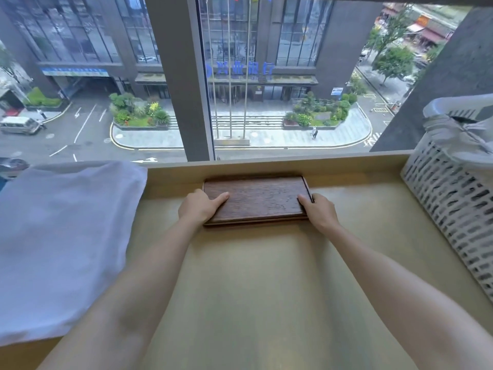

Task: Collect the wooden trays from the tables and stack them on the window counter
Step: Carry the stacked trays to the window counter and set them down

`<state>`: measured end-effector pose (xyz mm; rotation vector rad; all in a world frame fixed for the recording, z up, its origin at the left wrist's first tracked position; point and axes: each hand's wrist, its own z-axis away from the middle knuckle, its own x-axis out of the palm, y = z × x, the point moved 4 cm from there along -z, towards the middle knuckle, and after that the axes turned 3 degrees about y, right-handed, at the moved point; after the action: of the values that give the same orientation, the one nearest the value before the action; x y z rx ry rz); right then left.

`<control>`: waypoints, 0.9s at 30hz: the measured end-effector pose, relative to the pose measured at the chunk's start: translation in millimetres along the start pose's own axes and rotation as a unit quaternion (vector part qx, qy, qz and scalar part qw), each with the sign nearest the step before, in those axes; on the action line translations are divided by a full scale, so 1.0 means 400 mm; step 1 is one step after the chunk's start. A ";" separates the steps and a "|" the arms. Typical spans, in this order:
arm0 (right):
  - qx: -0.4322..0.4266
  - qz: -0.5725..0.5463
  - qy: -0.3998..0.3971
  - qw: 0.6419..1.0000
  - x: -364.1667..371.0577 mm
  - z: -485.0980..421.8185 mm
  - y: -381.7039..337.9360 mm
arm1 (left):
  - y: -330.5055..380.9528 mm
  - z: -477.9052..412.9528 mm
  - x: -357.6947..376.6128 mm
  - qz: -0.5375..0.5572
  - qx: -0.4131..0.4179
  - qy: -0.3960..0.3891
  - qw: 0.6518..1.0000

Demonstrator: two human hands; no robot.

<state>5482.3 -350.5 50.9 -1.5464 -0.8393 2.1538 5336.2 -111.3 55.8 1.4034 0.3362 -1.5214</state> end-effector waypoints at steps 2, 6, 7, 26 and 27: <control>0.002 -0.010 -0.007 1.000 -0.002 -0.011 -0.005 | 0.009 -0.005 -0.004 -0.015 0.007 0.003 1.000; 0.001 -0.019 -0.009 1.000 -0.003 -0.031 -0.013 | 0.024 -0.013 -0.013 -0.060 0.025 0.009 0.998; 0.002 -0.015 -0.014 1.000 -0.002 -0.037 -0.014 | 0.026 -0.017 -0.015 -0.065 0.025 0.009 0.998; 0.035 -0.081 -0.056 0.995 -0.006 -0.038 -0.021 | 0.027 -0.012 -0.020 0.038 0.016 0.003 0.999; 0.043 -0.091 -0.056 0.993 -0.004 -0.036 -0.020 | 0.026 -0.010 -0.019 0.043 0.018 0.003 0.999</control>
<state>5496.1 -341.6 54.2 -1.2648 -0.8765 2.1296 5345.5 -109.4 65.2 1.4322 0.2492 -1.4592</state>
